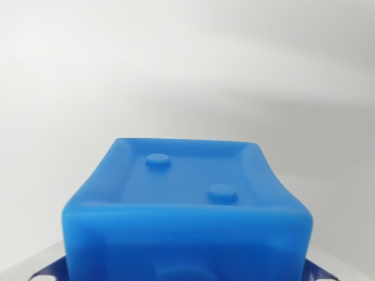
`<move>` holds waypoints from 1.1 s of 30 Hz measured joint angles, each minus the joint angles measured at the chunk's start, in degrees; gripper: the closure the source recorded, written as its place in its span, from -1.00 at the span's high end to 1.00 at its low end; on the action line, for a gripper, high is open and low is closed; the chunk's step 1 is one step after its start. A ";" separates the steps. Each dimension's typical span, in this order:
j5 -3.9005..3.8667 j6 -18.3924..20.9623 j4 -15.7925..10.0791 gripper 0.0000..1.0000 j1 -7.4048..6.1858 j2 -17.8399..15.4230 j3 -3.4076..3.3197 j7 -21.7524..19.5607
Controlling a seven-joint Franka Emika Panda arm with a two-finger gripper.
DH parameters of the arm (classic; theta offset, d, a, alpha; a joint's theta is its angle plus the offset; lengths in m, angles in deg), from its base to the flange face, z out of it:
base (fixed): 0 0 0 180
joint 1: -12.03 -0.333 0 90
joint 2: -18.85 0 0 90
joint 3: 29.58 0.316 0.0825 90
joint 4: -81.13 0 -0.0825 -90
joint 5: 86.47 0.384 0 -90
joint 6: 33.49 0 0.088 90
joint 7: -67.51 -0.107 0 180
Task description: Stack cube
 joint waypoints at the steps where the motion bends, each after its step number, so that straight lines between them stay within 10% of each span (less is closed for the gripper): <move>1: 0.00 -0.11 -0.38 -1.00 -0.15 -0.22 0.02 -0.14; 33: 0.00 -3.04 -10.17 -1.00 -4.16 -7.09 0.18 -4.44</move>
